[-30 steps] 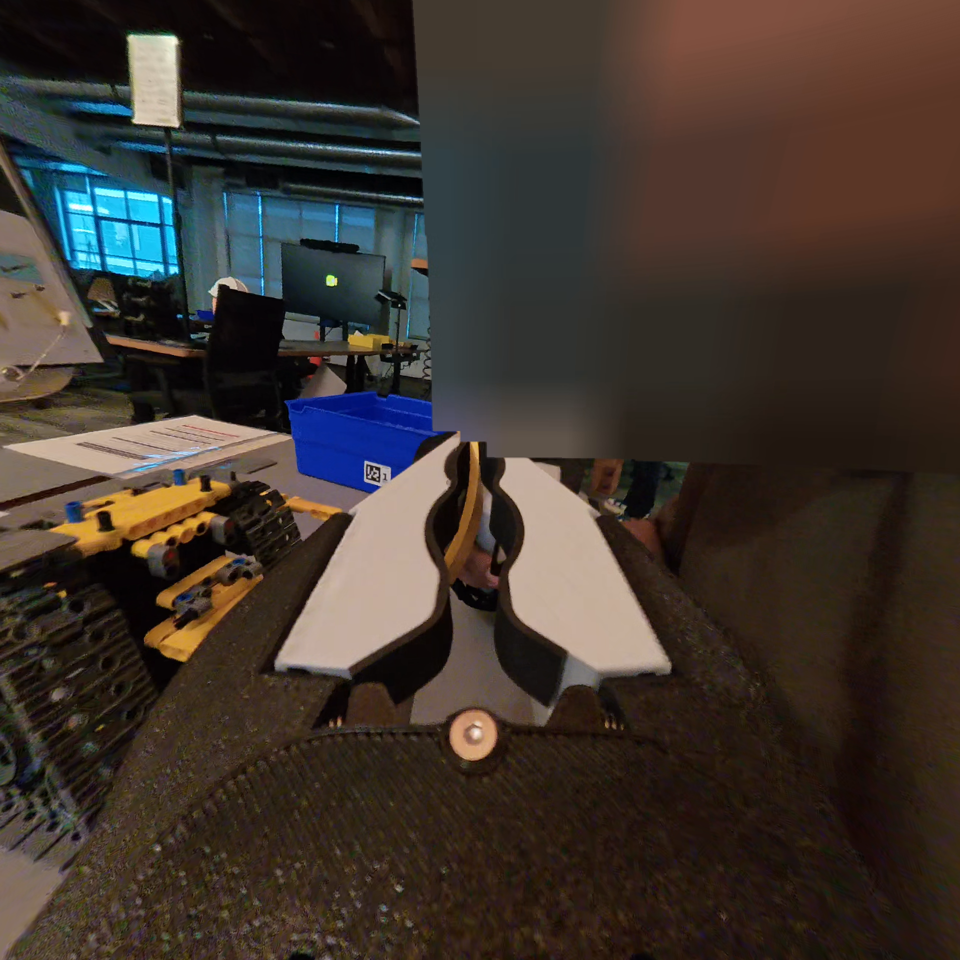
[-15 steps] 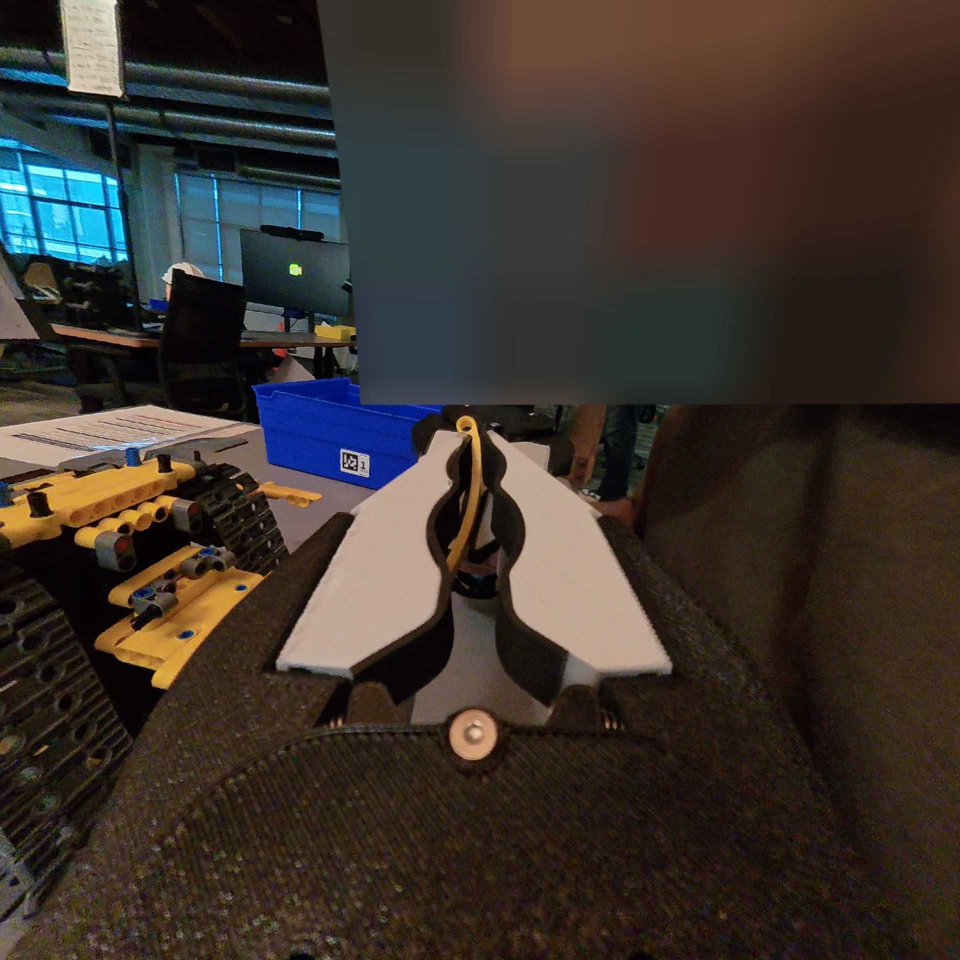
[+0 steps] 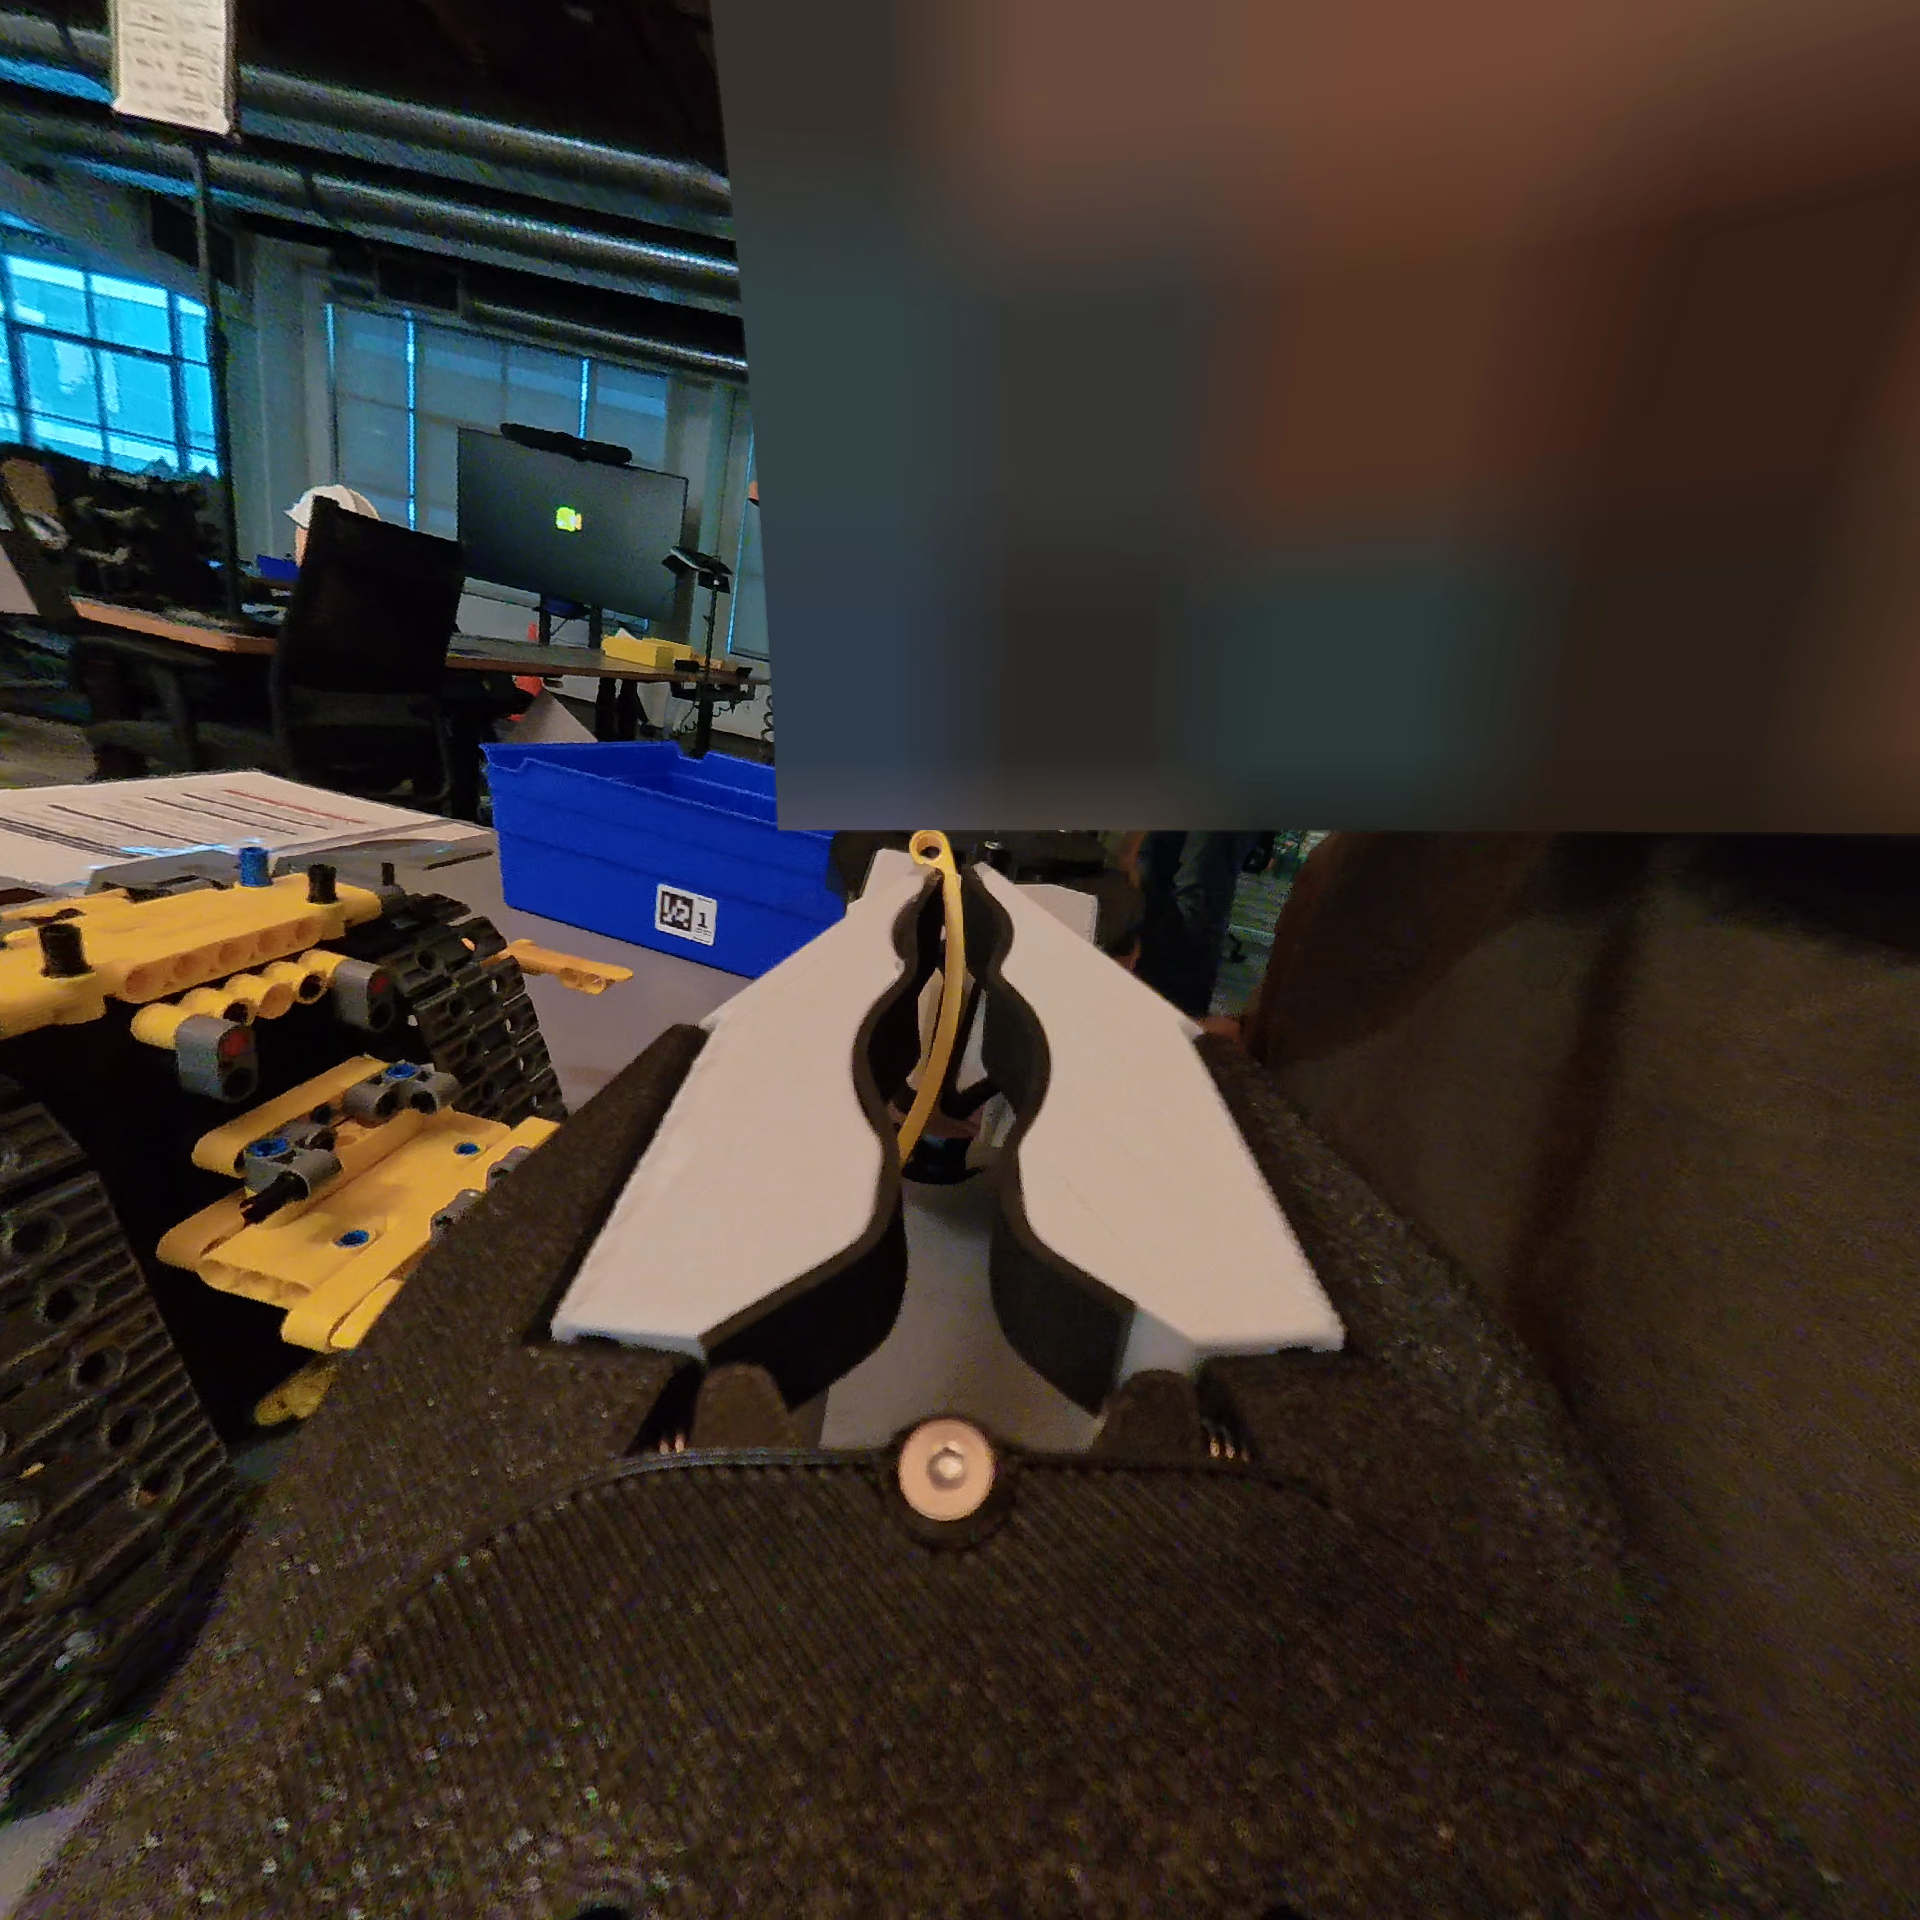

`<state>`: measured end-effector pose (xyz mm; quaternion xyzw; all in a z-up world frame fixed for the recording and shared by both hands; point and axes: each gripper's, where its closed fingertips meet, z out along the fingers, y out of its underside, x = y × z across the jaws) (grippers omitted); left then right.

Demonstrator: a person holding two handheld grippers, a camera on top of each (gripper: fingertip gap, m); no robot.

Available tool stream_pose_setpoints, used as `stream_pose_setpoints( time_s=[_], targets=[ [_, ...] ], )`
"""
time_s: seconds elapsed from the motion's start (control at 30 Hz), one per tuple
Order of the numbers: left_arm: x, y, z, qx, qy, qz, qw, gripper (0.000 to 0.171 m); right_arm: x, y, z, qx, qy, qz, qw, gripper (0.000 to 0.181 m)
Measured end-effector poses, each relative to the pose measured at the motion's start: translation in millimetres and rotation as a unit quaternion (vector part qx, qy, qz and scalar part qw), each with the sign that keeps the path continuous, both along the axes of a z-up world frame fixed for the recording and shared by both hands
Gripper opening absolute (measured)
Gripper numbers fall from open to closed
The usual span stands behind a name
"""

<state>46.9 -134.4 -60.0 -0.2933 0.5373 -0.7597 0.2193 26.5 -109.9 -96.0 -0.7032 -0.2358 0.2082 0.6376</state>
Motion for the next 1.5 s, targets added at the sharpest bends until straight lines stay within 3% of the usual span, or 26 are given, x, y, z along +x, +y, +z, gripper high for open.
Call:
stream_pose_setpoints(
  time_s=[0.8, 1.1, 1.27, 1.5],
  targets=[
    [-3.1, 11.0, 1.4, -0.064, 0.022, -0.037, 0.997, 0.0, 9.1, -6.5, 8.3, 0.008, 0.014, 0.002, 1.0, 0.001],
    [1.2, 26.7, 0.8, -0.128, 0.05, -0.045, 0.989, 0.0, 9.0, -0.9, 3.7, 0.022, -0.025, -0.028, 0.999, 0.018],
    [2.6, 26.4, -1.2, -0.137, 0.059, -0.052, 0.987, 0.0, 11.4, 2.2, 2.8, 0.016, -0.019, -0.04, 0.999, 0.017],
    [3.0, 19.6, -5.3, -0.114, 0.064, -0.051, 0.99, 0.0, 11.1, 3.8, -3.7, -0.021, 0.005, -0.031, 0.999, 0.003]
  ],
)
